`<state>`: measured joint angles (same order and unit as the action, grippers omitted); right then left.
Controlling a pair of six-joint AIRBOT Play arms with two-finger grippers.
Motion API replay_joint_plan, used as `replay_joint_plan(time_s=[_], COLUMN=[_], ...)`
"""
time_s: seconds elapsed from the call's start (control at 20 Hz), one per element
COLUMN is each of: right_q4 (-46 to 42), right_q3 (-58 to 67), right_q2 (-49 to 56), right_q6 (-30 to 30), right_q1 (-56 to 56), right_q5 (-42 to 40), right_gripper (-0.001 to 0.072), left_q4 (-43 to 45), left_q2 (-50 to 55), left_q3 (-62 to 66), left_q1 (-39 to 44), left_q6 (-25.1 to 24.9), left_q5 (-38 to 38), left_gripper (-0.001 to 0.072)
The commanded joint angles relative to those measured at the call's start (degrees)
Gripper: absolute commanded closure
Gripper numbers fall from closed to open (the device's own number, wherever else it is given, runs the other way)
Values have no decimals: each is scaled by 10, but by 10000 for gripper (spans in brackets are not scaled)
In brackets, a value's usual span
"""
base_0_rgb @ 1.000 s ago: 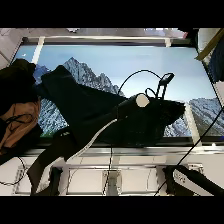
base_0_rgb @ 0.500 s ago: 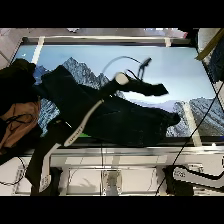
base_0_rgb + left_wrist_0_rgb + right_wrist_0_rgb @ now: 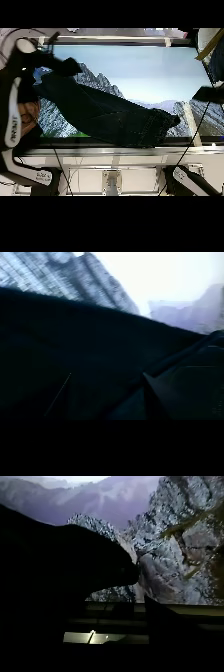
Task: Fold the clothes and pants, and hang the long-sleeved shirts on hangers.
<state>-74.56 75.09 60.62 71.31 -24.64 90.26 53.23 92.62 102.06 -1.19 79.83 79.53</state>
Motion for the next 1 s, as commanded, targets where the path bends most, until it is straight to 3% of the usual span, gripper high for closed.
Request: replay_joint_plan(time_s=[0.0,0.05,0.2,0.6,0.8,0.85,0.9,0.95], right_q4=[50,70,191,165,226,246,264,268], right_q3=[-259,-321,-444,-491,-507,-508,-508,-503], right_q2=[-137,-167,-203,-181,-118,-100,-87,-80], right_q6=[-28,-27,-34,-49,-82,-87,-96,-95], right_q1=[-14,-14,-14,-12,58,88,113,132], right_q5=[-34,-42,-23,-136,-143,-152,-157,-158], right_gripper=[152,77,65,68,71,136,302,588], left_q4=[129,141,152,151,141,141,141,143], left_q2=[-128,-160,-240,-279,-279,-279,-279,-279], left_q3=[-153,-203,-340,-469,-469,-469,-469,-469], left_q1=[-99,-116,-159,-174,-174,-174,-174,-175], left_q6=[7,7,7,8,8,8,8,8], left_q5=[10,-2,-51,-111,-119,-119,-127,-145], left_gripper=[234,235,235,234,235,234,234,234])
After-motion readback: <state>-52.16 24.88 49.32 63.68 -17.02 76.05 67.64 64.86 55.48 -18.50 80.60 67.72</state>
